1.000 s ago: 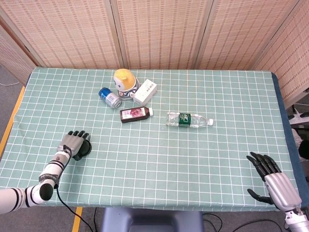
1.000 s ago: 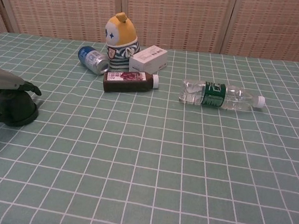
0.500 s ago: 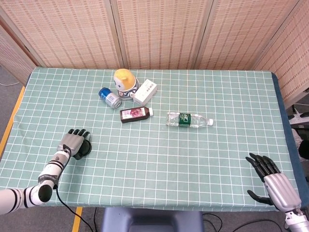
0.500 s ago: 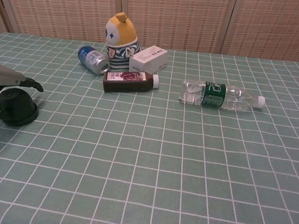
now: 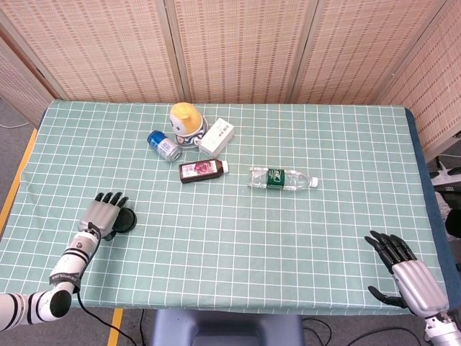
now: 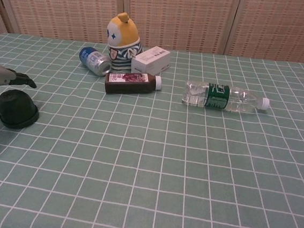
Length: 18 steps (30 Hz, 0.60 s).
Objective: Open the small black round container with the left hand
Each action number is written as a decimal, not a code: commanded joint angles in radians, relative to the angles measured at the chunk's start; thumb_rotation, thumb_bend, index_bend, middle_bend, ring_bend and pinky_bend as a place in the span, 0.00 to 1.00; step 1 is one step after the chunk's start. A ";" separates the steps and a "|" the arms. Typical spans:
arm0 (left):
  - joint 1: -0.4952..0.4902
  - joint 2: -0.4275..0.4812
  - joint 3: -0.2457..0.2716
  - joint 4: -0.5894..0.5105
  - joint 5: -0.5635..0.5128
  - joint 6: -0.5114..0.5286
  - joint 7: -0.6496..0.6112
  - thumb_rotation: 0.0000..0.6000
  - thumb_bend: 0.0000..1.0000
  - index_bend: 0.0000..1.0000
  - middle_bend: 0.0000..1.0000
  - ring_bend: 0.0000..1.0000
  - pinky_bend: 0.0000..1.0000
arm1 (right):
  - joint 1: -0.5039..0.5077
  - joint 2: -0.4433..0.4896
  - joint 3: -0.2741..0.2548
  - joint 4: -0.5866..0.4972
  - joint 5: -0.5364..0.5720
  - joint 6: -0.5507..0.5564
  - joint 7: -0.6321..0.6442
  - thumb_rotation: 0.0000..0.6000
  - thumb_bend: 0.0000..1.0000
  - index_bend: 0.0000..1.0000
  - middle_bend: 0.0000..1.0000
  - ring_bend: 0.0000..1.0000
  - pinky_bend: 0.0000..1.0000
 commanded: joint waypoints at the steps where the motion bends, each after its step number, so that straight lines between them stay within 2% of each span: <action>1: 0.022 -0.016 -0.005 0.018 0.043 0.023 -0.008 1.00 0.32 0.00 0.00 0.00 0.09 | -0.003 0.003 0.003 -0.006 0.006 0.004 -0.002 1.00 0.15 0.00 0.00 0.00 0.00; 4: 0.034 -0.023 -0.009 0.029 0.066 0.022 -0.013 1.00 0.32 0.03 0.02 0.00 0.10 | -0.007 0.005 0.004 -0.006 0.003 0.017 -0.001 1.00 0.15 0.00 0.00 0.00 0.00; 9: 0.053 -0.041 -0.022 0.061 0.107 0.027 -0.026 1.00 0.34 0.17 0.13 0.00 0.12 | -0.005 0.006 0.000 -0.008 0.004 0.004 -0.003 1.00 0.15 0.00 0.00 0.00 0.00; 18: 0.079 -0.046 -0.045 0.077 0.161 0.025 -0.045 1.00 0.34 0.34 0.28 0.10 0.14 | -0.005 0.009 -0.004 -0.012 0.001 0.000 -0.007 1.00 0.15 0.00 0.00 0.00 0.00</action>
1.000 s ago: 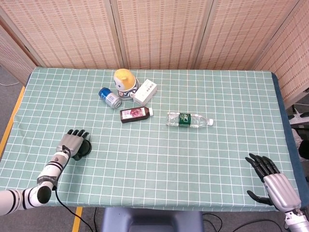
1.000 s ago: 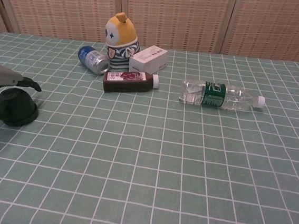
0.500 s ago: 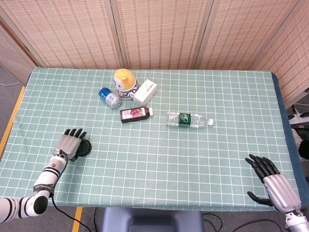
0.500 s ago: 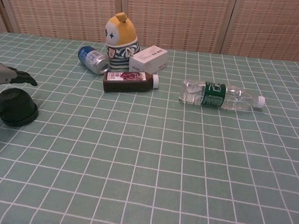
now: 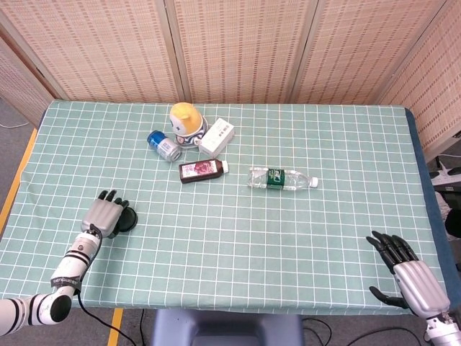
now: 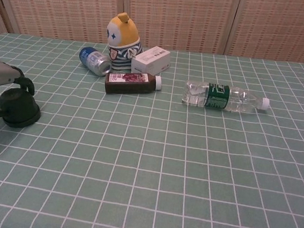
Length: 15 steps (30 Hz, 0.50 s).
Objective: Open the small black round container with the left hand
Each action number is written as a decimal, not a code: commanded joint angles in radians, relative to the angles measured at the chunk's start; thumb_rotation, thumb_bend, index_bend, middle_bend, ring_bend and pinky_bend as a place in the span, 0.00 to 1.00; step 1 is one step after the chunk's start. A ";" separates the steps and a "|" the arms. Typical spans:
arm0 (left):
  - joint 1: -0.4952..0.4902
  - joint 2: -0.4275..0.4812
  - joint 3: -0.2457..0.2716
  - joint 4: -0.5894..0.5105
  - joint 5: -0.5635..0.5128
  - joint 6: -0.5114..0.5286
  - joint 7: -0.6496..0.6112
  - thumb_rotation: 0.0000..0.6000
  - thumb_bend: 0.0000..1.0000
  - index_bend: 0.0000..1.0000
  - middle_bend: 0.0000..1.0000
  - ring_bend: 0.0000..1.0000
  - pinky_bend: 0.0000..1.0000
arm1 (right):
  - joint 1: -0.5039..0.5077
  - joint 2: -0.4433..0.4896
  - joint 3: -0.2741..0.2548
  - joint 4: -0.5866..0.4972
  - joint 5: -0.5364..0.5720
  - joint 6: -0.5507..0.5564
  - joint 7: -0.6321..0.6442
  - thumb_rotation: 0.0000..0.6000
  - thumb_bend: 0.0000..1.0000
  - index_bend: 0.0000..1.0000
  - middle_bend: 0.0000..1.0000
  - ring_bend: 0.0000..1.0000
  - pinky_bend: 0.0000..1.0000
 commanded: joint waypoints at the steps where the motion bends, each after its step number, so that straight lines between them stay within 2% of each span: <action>1: 0.005 -0.002 -0.009 0.006 0.009 -0.004 -0.004 1.00 0.34 0.36 0.30 0.11 0.15 | -0.001 0.000 -0.001 -0.002 -0.002 0.000 -0.002 1.00 0.15 0.00 0.00 0.00 0.00; 5: 0.016 -0.004 -0.020 0.009 0.029 0.001 -0.011 1.00 0.35 0.43 0.36 0.16 0.17 | -0.001 -0.001 -0.001 -0.002 -0.002 0.000 -0.005 1.00 0.15 0.00 0.00 0.00 0.00; 15: 0.036 0.045 -0.052 -0.059 0.065 0.031 -0.017 1.00 0.35 0.44 0.37 0.17 0.18 | 0.000 -0.003 0.000 -0.002 0.000 -0.002 -0.001 1.00 0.15 0.00 0.00 0.00 0.00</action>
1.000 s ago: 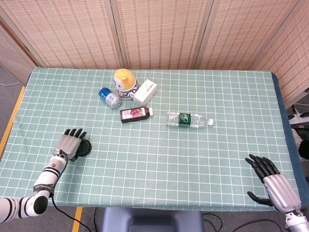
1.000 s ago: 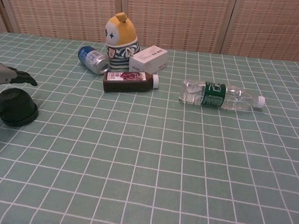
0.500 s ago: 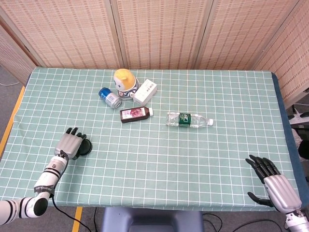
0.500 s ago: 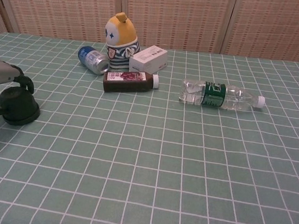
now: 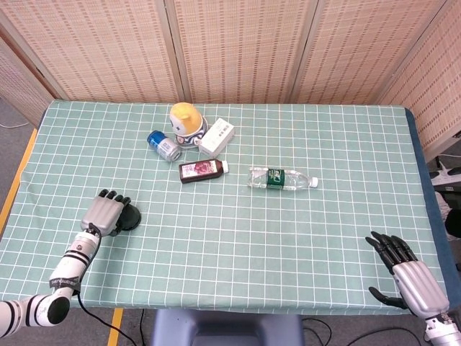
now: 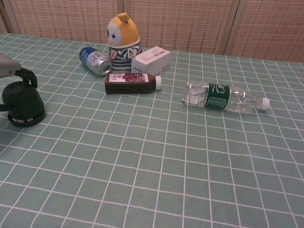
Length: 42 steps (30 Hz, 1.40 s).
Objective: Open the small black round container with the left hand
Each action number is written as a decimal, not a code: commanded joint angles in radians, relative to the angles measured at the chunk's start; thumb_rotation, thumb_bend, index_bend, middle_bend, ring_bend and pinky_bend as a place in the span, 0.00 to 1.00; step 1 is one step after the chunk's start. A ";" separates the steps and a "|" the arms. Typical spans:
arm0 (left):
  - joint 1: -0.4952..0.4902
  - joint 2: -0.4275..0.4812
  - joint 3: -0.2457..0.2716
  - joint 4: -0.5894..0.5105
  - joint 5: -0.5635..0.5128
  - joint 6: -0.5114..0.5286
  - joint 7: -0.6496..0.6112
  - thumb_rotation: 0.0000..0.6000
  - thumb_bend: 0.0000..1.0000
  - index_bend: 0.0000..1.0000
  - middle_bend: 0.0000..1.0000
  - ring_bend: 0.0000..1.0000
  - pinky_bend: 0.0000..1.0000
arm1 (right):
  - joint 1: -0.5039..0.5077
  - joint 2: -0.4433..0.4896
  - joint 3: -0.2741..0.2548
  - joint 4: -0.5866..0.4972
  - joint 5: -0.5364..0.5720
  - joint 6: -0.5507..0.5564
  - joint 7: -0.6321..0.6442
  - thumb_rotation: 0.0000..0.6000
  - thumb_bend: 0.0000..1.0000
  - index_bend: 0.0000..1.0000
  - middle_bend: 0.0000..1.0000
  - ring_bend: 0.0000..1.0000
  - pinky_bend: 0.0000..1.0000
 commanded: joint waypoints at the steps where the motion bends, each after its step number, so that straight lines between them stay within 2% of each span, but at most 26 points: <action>1: 0.007 0.026 -0.013 -0.033 0.006 0.014 0.000 1.00 0.35 0.44 0.37 0.17 0.18 | 0.000 -0.001 0.000 0.001 -0.001 0.000 0.000 1.00 0.15 0.00 0.00 0.00 0.00; 4: 0.015 0.049 -0.029 -0.050 0.003 0.044 0.008 1.00 0.35 0.44 0.38 0.18 0.18 | 0.000 -0.001 -0.001 0.000 -0.003 0.000 0.000 1.00 0.15 0.00 0.00 0.00 0.00; 7: 0.022 0.054 -0.044 -0.021 -0.039 0.056 0.024 1.00 0.35 0.44 0.38 0.18 0.18 | -0.001 -0.001 -0.002 0.001 -0.007 0.003 -0.005 1.00 0.15 0.00 0.00 0.00 0.00; 14: 0.029 0.011 -0.061 0.158 -0.161 -0.084 -0.026 1.00 0.35 0.44 0.38 0.18 0.17 | -0.004 0.000 -0.003 0.001 -0.014 0.011 -0.001 1.00 0.15 0.00 0.00 0.00 0.00; 17: 0.030 -0.002 -0.057 0.193 -0.176 -0.125 -0.033 1.00 0.36 0.42 0.35 0.18 0.16 | -0.004 -0.003 0.000 0.005 -0.016 0.018 0.006 1.00 0.15 0.00 0.00 0.00 0.00; 19: 0.031 -0.006 -0.058 0.204 -0.182 -0.140 -0.040 1.00 0.36 0.36 0.31 0.16 0.15 | -0.004 -0.005 0.000 0.009 -0.016 0.017 0.009 1.00 0.15 0.00 0.00 0.00 0.00; 20: 0.030 -0.008 -0.059 0.209 -0.186 -0.147 -0.040 1.00 0.36 0.30 0.27 0.14 0.15 | -0.003 -0.005 0.000 0.010 -0.014 0.016 0.008 1.00 0.15 0.00 0.00 0.00 0.00; 22: 0.030 -0.010 -0.061 0.213 -0.193 -0.154 -0.043 1.00 0.35 0.14 0.14 0.08 0.15 | -0.003 -0.006 0.001 0.011 -0.012 0.014 0.008 1.00 0.15 0.00 0.00 0.00 0.00; 24: 0.029 -0.010 -0.062 0.213 -0.206 -0.158 -0.041 1.00 0.34 0.02 0.02 0.02 0.14 | -0.002 -0.005 0.001 0.010 -0.011 0.012 0.007 1.00 0.15 0.00 0.00 0.00 0.00; 31: 0.051 0.018 -0.071 0.172 -0.200 -0.152 -0.082 1.00 0.34 0.00 0.00 0.00 0.14 | -0.001 -0.008 0.001 0.013 -0.014 0.011 0.003 1.00 0.15 0.00 0.00 0.00 0.00; 34: 0.081 0.045 -0.071 0.121 -0.137 -0.111 -0.125 1.00 0.33 0.00 0.00 0.00 0.14 | 0.000 -0.014 0.003 0.014 -0.012 0.009 -0.005 1.00 0.15 0.00 0.00 0.00 0.00; 37: 0.197 0.086 -0.080 -0.005 0.146 0.065 -0.358 1.00 0.35 0.00 0.00 0.00 0.13 | -0.002 -0.021 0.007 0.015 -0.008 0.014 -0.017 1.00 0.15 0.00 0.00 0.00 0.00; 39: 0.305 0.096 -0.041 -0.047 0.451 0.239 -0.660 1.00 0.36 0.00 0.00 0.00 0.10 | -0.004 -0.030 0.012 0.019 -0.003 0.015 -0.035 1.00 0.15 0.00 0.00 0.00 0.00; 42: 0.336 0.097 -0.012 -0.027 0.558 0.295 -0.769 1.00 0.36 0.00 0.00 0.00 0.07 | -0.004 -0.035 0.013 0.021 -0.002 0.015 -0.042 1.00 0.15 0.00 0.00 0.00 0.00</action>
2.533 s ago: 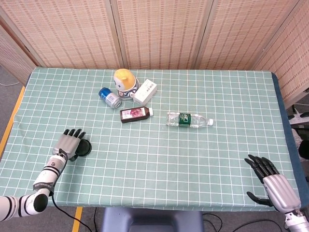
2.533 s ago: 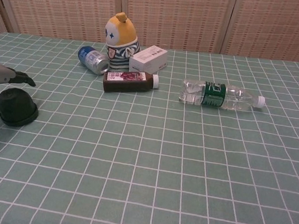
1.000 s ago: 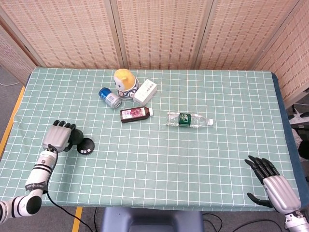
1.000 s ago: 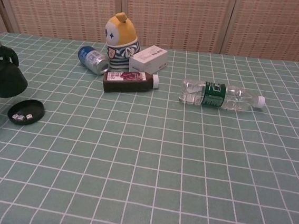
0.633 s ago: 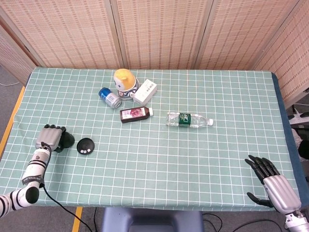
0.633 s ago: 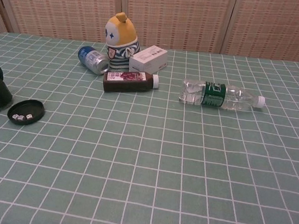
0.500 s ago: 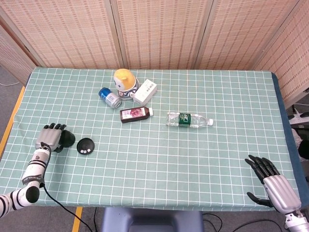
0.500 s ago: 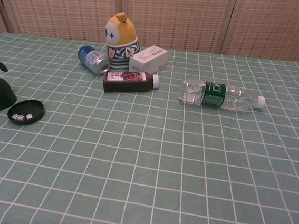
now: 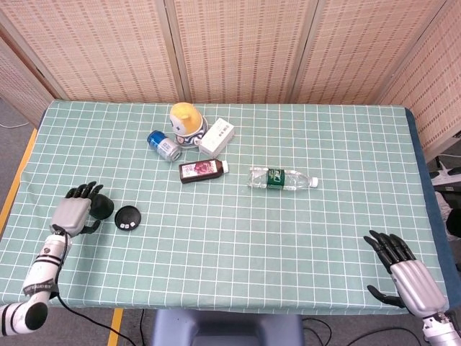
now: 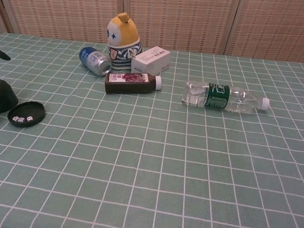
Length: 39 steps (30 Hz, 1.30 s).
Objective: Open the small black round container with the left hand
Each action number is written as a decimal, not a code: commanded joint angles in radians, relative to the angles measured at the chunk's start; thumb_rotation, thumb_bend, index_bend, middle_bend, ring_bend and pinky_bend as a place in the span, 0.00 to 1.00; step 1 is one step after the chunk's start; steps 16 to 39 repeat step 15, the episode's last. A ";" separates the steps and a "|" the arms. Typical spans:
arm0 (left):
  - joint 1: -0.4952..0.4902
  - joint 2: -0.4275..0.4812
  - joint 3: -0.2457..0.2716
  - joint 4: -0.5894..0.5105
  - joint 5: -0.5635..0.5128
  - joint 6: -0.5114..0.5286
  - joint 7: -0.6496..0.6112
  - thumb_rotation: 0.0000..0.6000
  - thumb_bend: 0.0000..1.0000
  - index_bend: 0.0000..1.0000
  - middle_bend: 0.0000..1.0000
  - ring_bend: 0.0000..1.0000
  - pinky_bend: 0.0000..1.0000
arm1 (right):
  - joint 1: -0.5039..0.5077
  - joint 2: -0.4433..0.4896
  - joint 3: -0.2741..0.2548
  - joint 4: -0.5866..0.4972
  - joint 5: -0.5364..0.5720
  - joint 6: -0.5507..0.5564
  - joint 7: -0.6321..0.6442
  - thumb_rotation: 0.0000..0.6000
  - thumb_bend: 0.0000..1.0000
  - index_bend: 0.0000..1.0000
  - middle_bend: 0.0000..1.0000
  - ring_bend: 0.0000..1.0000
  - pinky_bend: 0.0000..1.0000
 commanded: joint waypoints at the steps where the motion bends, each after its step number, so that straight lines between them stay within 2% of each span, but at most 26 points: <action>1: 0.185 0.040 0.072 -0.071 0.485 0.294 -0.478 1.00 0.36 0.00 0.00 0.00 0.07 | -0.001 -0.006 0.003 0.003 0.002 0.000 -0.008 1.00 0.15 0.00 0.00 0.00 0.00; 3: 0.245 0.052 0.139 -0.029 0.624 0.400 -0.578 1.00 0.37 0.00 0.00 0.00 0.05 | 0.000 -0.019 0.006 0.010 0.004 -0.002 -0.021 1.00 0.15 0.00 0.00 0.00 0.00; 4: 0.394 -0.016 0.172 0.043 0.679 0.625 -0.610 1.00 0.38 0.00 0.00 0.00 0.05 | -0.005 -0.035 0.013 0.017 0.005 0.008 -0.054 1.00 0.15 0.00 0.00 0.00 0.00; 5: 0.442 -0.083 0.164 0.109 0.692 0.708 -0.654 1.00 0.40 0.00 0.00 0.00 0.05 | -0.009 -0.044 0.017 0.019 0.007 0.016 -0.071 1.00 0.15 0.00 0.00 0.00 0.00; 6: 0.462 -0.126 0.168 0.171 0.705 0.729 -0.669 1.00 0.43 0.00 0.00 0.00 0.04 | -0.012 -0.051 0.019 0.022 0.004 0.023 -0.083 1.00 0.15 0.00 0.00 0.00 0.00; 8: 0.467 -0.141 0.180 0.242 0.736 0.721 -0.624 1.00 0.45 0.00 0.00 0.00 0.04 | -0.014 -0.062 0.021 0.029 0.006 0.026 -0.090 1.00 0.15 0.00 0.00 0.00 0.00; 11: 0.481 -0.162 0.140 0.285 0.721 0.739 -0.531 1.00 0.44 0.00 0.00 0.00 0.03 | -0.012 -0.067 0.021 0.028 0.008 0.020 -0.092 1.00 0.15 0.00 0.00 0.00 0.00; 15: 0.490 -0.139 0.132 0.276 0.698 0.706 -0.486 1.00 0.45 0.00 0.00 0.00 0.03 | -0.018 -0.062 0.015 0.025 -0.009 0.038 -0.085 1.00 0.15 0.00 0.00 0.00 0.00; 39: 0.490 -0.139 0.132 0.276 0.698 0.706 -0.486 1.00 0.45 0.00 0.00 0.00 0.03 | -0.018 -0.062 0.015 0.025 -0.009 0.038 -0.085 1.00 0.15 0.00 0.00 0.00 0.00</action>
